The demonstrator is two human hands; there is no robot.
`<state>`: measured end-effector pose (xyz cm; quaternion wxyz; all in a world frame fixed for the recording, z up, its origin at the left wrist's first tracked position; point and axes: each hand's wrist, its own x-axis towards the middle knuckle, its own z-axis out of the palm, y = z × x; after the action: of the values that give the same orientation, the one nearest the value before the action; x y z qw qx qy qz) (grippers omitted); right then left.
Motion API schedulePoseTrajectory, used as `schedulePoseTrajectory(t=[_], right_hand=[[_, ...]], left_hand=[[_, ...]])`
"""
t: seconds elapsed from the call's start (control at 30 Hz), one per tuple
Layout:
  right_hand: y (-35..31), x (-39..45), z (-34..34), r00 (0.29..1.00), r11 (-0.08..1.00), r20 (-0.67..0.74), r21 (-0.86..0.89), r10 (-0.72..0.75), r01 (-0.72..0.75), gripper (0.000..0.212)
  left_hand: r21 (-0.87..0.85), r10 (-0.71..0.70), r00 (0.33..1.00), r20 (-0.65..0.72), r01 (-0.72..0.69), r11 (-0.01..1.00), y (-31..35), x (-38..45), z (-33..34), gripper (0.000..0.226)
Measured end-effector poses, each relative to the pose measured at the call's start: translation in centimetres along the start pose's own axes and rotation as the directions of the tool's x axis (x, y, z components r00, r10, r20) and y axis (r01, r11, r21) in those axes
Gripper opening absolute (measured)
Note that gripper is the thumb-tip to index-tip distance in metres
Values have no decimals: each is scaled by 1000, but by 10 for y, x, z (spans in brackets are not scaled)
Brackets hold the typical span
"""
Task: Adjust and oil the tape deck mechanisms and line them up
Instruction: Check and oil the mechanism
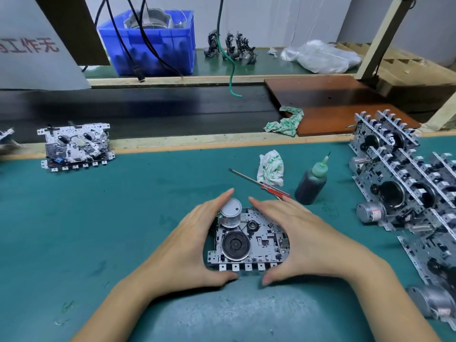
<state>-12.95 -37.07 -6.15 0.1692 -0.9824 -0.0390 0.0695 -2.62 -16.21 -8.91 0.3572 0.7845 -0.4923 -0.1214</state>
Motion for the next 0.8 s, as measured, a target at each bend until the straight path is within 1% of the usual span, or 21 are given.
schedulePoseTrajectory(t=[0.1,0.17,0.23,0.3,0.33,0.37,0.4,0.43,0.47,0.5,0.53,0.57,0.6,0.63,0.67,0.7,0.73,0.77,0.8], right_hand=[[-3,-3,-1,1000,998,4,-64,8,-7,122],[-2,-5,-1,1000,996,-22,-91,4,-6,123],[-1,-6,-1,998,996,-56,-86,12,-17,124],[-1,-7,-3,996,998,-79,-32,51,-54,125],[-2,-8,-4,993,997,-89,19,76,-75,125],[-2,-9,-5,990,991,-98,101,103,-93,124],[-2,-9,-7,986,968,-106,229,130,-103,121],[-5,-10,-8,984,910,-108,405,144,-89,115],[-8,-9,-8,986,801,-102,598,130,-44,106],[-13,-8,-6,993,645,-89,764,76,19,96],[-21,-6,-3,996,464,-94,882,-4,85,86],[-29,-4,0,994,289,-94,951,-60,108,78],[-37,-3,4,990,135,-80,986,-115,95,74],[-44,-2,7,983,20,-57,998,-172,62,71],[-49,-2,11,973,-52,-36,998,-227,25,65],[-52,-3,13,961,-100,-16,995,-275,-12,64],[-54,-4,13,955,-129,5,991,-296,-45,70],[-54,-4,14,954,-157,20,985,-299,-70,79],[-54,-5,13,952,-183,13,980,-305,-72,87]], left_hand=[[-48,-9,1000,0,9,999,-1,-2,2,118],[-94,-6,1000,-18,5,996,-2,-3,4,122],[-104,-11,999,-41,7,995,-3,-3,5,126],[-177,-40,997,-67,27,984,-1,-1,4,129],[-253,-50,996,-72,30,967,-3,-3,3,130],[-343,-61,996,-71,33,939,1,0,-1,131],[-451,-88,993,-73,45,891,2,2,-3,132],[-586,-139,988,-61,77,807,6,4,-6,136],[-728,-206,978,-19,128,674,8,7,-8,139],[-831,-235,971,50,171,529,12,8,-9,138],[-884,-204,973,111,190,428,12,8,-6,132],[-908,-187,968,168,226,352,16,8,-3,125],[-925,-206,952,225,275,262,13,8,3,129],[-926,-228,926,300,340,162,13,8,5,140],[-935,-242,913,329,351,53,9,6,9,130],[-926,-229,897,377,367,-90,15,9,9,123],[-915,-212,896,390,350,-202,15,8,10,124],[-880,-214,887,409,322,-348,18,11,11,113],[-856,-189,887,421,319,-407,21,13,10,104]])
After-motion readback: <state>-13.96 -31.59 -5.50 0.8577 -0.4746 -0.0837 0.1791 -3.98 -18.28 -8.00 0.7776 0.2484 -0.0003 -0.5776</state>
